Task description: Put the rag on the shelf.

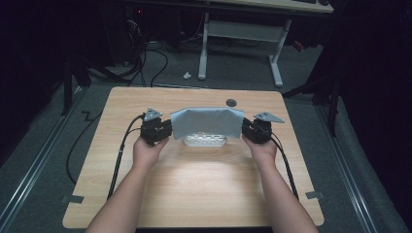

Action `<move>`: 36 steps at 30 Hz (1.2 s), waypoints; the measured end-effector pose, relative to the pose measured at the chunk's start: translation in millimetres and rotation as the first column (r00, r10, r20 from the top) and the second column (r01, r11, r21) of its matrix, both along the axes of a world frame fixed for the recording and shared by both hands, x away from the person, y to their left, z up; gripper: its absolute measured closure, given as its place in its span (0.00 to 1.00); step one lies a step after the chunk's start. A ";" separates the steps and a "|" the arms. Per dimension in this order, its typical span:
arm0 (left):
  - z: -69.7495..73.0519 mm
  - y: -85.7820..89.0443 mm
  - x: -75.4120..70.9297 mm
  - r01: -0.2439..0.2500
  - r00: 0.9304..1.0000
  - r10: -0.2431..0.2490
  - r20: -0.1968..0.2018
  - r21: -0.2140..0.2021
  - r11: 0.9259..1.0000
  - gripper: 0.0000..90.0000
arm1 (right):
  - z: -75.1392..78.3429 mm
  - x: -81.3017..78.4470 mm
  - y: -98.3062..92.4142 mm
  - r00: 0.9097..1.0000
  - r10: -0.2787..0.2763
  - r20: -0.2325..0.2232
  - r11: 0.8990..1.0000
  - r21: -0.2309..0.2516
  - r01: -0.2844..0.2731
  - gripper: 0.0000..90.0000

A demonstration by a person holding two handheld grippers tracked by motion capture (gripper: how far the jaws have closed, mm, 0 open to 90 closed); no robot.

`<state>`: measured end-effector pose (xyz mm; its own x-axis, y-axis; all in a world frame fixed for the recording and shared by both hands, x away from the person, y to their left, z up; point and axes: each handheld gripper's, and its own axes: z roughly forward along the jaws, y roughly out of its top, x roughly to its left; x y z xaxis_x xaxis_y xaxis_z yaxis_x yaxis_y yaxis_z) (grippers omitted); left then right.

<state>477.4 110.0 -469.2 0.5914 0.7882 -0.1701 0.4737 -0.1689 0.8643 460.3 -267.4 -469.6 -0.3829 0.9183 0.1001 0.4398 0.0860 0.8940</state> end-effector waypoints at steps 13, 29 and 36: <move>1.8 21.6 -9.0 -0.040 0.999 0.040 0.014 -0.006 0.999 0.73 | 16.7 -12.2 -13.4 0.999 -0.010 0.041 1.000 -0.029 0.012 0.78; -4.2 51.0 -38.6 -0.078 0.996 0.078 0.043 0.004 0.997 0.65 | 20.4 -47.0 -14.4 0.995 0.030 0.100 0.996 -0.087 -0.021 0.73; -3.9 54.2 -66.2 -0.050 0.997 0.049 0.055 0.005 0.999 0.61 | 25.8 -72.1 -11.2 0.989 0.070 0.129 0.992 -0.113 -0.056 0.69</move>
<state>411.2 164.2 -473.1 0.5598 0.8177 -0.1340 0.4340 -0.1516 0.8881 388.2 -278.6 -443.8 -0.4437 0.8945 -0.0549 0.3086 0.2100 0.9277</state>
